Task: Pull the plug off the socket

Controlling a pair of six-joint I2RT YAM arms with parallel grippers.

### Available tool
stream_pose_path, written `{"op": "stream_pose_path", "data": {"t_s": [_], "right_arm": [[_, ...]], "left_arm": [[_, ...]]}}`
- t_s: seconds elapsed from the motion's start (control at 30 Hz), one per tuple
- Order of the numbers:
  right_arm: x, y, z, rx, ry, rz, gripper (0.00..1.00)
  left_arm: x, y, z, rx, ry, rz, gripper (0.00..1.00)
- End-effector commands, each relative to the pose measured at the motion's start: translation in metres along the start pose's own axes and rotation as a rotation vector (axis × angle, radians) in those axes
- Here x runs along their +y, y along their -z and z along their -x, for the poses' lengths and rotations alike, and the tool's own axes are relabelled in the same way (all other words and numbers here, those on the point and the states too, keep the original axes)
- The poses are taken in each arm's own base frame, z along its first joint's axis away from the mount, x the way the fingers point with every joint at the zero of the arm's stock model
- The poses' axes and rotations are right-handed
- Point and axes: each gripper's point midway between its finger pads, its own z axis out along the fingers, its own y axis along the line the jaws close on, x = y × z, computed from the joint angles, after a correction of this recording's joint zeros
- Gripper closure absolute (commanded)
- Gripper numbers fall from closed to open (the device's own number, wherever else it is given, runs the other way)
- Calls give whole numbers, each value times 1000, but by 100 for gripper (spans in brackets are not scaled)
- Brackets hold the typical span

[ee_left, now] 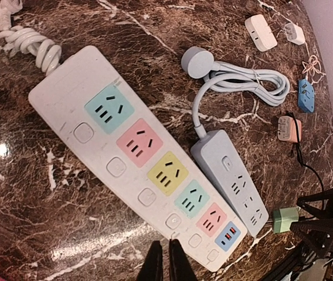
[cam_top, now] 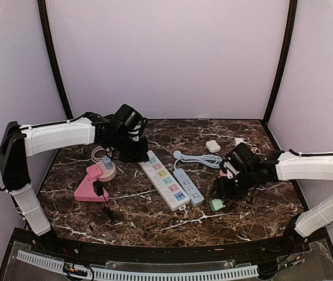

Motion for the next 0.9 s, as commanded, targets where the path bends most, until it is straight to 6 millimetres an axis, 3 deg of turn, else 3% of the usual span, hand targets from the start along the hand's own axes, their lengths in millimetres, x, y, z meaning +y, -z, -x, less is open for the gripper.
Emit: {"op": "stream_pose_path", "data": {"t_s": [0.0,0.23,0.53,0.63,0.73,0.87], "right_arm": [[4,17,16,-69,26,-34,31],[28,39,41,-178,111,-59,23],[84,34,90,-260,191,50,17],[105,32,108,-281,227,82,16],[116,26,120,-297,254,90,16],[134,20,129,-296,282,147,16]], "left_arm": [[22,28,-12,-14,-4,83,94],[58,64,-26,-65,44,184,89],[120,100,-64,-90,183,382,70],[130,103,-58,-108,219,412,65],[138,102,-40,-139,229,470,61],[156,88,-21,-133,269,568,57]]}}
